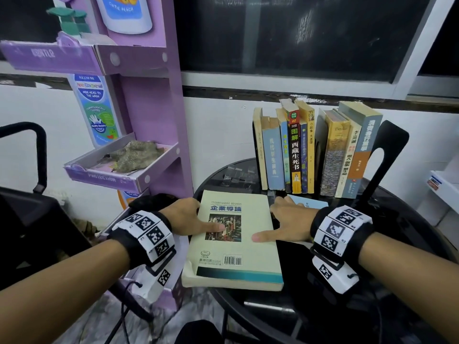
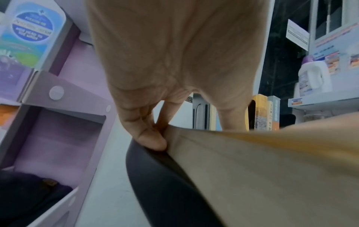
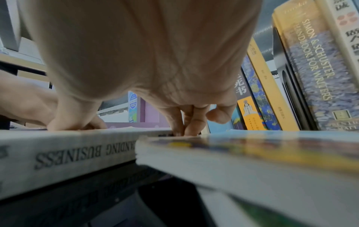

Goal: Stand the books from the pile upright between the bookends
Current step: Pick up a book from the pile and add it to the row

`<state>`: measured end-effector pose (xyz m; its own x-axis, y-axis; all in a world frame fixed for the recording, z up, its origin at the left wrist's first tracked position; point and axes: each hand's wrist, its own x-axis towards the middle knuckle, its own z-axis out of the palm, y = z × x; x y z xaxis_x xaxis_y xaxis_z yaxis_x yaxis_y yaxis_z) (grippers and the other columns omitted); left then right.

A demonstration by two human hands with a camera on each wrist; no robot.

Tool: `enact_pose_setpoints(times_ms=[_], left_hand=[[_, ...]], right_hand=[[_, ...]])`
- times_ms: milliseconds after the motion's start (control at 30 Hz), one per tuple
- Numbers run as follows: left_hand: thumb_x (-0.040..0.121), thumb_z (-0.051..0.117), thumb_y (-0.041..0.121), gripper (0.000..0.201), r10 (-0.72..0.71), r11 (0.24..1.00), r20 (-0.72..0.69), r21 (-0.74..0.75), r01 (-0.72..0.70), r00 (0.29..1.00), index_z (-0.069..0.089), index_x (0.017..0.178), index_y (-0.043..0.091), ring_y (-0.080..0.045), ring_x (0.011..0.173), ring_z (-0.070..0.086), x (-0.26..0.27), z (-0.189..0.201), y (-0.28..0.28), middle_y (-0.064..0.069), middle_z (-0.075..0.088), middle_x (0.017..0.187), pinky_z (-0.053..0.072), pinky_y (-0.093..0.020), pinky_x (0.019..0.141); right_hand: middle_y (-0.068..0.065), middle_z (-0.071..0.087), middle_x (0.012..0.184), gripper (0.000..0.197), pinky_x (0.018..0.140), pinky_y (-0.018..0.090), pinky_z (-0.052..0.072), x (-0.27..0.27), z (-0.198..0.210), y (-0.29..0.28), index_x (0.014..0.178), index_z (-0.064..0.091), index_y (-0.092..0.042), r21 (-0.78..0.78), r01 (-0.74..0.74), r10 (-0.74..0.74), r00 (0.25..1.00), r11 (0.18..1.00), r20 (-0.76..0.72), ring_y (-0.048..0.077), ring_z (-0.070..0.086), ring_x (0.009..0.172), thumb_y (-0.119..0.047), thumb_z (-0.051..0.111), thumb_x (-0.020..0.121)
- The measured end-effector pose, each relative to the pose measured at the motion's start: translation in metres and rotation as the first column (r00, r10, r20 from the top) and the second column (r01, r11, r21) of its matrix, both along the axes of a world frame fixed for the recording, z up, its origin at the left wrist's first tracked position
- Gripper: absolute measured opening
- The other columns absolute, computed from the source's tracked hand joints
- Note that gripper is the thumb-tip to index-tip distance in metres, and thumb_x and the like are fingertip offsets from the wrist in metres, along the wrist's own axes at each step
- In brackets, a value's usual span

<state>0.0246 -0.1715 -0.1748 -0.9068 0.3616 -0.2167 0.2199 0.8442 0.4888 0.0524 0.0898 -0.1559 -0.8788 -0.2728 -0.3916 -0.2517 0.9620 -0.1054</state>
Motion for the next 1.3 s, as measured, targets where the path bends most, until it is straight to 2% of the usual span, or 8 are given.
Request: enact_pose_setpoints(times_ms=[100,267,467,767,867,967,1167,1300], left_hand=[[0.079,0.073,0.058,0.023,-0.010,1.000,-0.001,0.018,0.010,1.000,0.059,0.084,0.039,-0.004,0.086,0.063,-0.002,0.001,0.000,0.019,0.067,0.089,0.047,-0.019,0.081],[0.077,0.082,0.043,0.018,0.032,0.990,0.011,0.140,-0.033,0.999,0.066,0.077,0.034,0.007,0.069,0.063,-0.009,-0.002,-0.004,0.020,0.070,0.077,0.045,-0.011,0.062],[0.076,0.085,0.030,0.025,0.079,0.953,0.032,0.289,-0.085,0.996,0.075,0.094,0.015,-0.007,0.071,0.072,-0.016,-0.005,-0.010,0.006,0.077,0.078,0.057,-0.026,0.069],[0.078,0.084,0.017,0.025,0.154,0.842,-0.051,0.529,-0.104,0.987,0.070,0.095,0.005,-0.011,0.066,0.064,-0.008,0.007,-0.013,-0.024,0.071,0.100,0.051,-0.020,0.057],[0.076,0.085,0.023,0.026,0.149,0.821,-0.106,0.568,-0.063,0.983,0.071,0.092,0.009,-0.016,0.072,0.061,-0.005,0.019,-0.016,-0.021,0.072,0.097,0.051,-0.028,0.066],[0.076,0.085,0.026,0.027,0.153,0.800,-0.160,0.600,-0.027,0.975,0.070,0.094,0.012,-0.020,0.074,0.058,-0.002,0.035,-0.019,-0.011,0.069,0.087,0.050,-0.033,0.071],[0.076,0.085,0.019,0.027,0.212,0.804,-0.338,0.594,0.034,0.917,0.066,0.095,0.023,-0.029,0.078,0.067,0.001,0.060,-0.018,-0.009,0.070,0.095,0.058,-0.038,0.081],[0.078,0.084,0.022,0.035,0.222,0.858,-0.483,0.510,0.066,0.847,0.065,0.106,0.029,-0.017,0.083,0.067,-0.001,0.059,-0.017,-0.001,0.070,0.100,0.051,-0.015,0.071]], right_hand=[[-0.001,0.036,0.113,0.073,0.102,0.050,0.031,-0.002,-0.004,0.002,0.141,0.039,-0.051,-0.032,-0.005,0.004,1.000,0.999,-0.004,0.024,0.032,0.120,-0.082,0.050,0.076],[-0.003,0.031,0.113,0.075,0.108,0.055,0.029,-0.003,-0.005,0.003,0.141,0.040,-0.049,-0.054,0.012,-0.012,1.000,0.998,0.003,0.025,0.031,0.126,-0.082,0.052,0.075],[-0.004,0.032,0.115,0.074,0.110,0.056,0.027,-0.003,-0.007,0.004,0.135,0.048,-0.042,-0.063,0.042,-0.042,0.999,0.997,0.000,0.023,0.031,0.128,-0.081,0.056,0.074],[-0.004,0.056,0.120,0.095,0.104,0.047,0.043,-0.010,-0.007,0.006,0.125,0.058,-0.033,-0.187,0.090,-0.090,0.996,0.978,0.010,0.017,0.047,0.116,-0.094,0.055,0.052],[-0.011,0.070,0.116,0.064,0.095,0.030,0.054,-0.004,0.004,0.005,0.123,0.059,-0.029,-0.437,0.164,-0.138,0.986,0.884,0.091,0.000,0.065,0.101,-0.060,0.079,0.071],[-0.012,0.064,0.103,0.046,0.066,0.015,0.049,0.000,0.024,0.003,0.106,0.050,-0.024,-0.519,0.170,-0.197,0.980,0.838,0.004,-0.004,0.061,0.086,-0.039,0.083,0.077],[0.001,0.058,0.130,0.087,0.095,0.041,0.054,-0.001,0.050,0.005,0.133,0.031,-0.013,-0.660,0.115,-0.361,0.899,0.742,-0.249,0.017,0.061,0.111,-0.037,0.088,0.071],[0.001,0.054,0.139,0.081,0.096,0.041,0.053,0.009,0.065,0.002,0.137,0.032,-0.016,-0.684,0.022,-0.341,0.878,0.729,-0.335,0.018,0.061,0.112,-0.029,0.084,0.077]])
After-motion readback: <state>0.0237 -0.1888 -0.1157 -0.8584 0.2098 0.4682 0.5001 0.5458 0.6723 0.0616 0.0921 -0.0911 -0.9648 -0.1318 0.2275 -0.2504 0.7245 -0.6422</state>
